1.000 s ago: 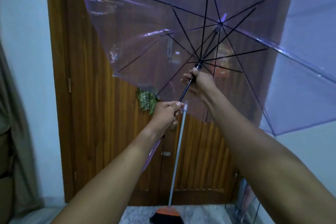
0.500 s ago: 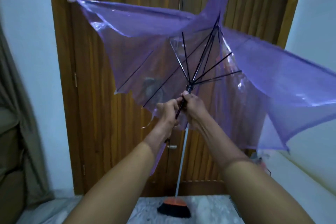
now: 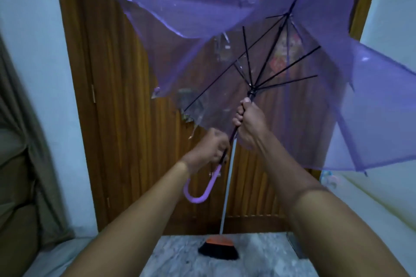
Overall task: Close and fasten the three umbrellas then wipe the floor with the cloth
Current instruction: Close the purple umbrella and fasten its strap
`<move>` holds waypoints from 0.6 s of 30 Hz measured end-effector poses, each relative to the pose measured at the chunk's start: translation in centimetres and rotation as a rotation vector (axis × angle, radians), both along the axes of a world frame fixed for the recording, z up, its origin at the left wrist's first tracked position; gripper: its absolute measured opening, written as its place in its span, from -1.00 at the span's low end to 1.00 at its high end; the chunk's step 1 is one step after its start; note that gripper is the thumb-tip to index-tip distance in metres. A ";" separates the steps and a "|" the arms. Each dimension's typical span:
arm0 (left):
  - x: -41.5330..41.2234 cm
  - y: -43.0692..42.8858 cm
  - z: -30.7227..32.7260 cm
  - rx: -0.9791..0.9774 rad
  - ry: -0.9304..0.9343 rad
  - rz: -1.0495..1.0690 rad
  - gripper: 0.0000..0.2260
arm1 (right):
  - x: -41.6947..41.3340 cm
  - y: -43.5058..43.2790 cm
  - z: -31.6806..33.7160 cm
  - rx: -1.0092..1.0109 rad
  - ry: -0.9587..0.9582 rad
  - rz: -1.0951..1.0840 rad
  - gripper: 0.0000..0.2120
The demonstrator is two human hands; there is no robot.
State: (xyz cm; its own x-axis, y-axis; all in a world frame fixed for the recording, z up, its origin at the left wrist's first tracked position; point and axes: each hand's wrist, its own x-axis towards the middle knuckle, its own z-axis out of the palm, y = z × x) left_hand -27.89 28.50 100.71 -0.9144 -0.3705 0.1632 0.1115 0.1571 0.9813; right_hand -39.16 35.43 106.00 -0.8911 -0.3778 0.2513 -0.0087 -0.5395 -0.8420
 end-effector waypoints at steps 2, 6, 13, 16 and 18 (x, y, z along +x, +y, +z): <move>0.9 -1.5 -2.3 -0.415 -0.174 -0.043 -0.87 | -1.5 1.1 0.9 -0.009 0.008 -0.038 -0.73; 1.7 -0.7 -4.1 -0.714 -0.257 -0.022 -0.65 | -2.8 1.8 1.6 0.029 0.005 -0.068 -0.73; 1.1 0.9 -4.2 -0.817 -0.049 0.329 -0.63 | -1.7 2.6 1.0 0.119 0.094 0.004 -0.76; -0.5 2.6 -2.0 -0.706 -0.053 0.380 -0.65 | -0.7 1.8 -1.8 0.264 0.128 -0.011 -0.73; -1.2 3.3 -2.0 -0.697 -0.056 0.442 -0.76 | 0.1 1.3 -2.5 0.263 0.098 -0.078 -0.73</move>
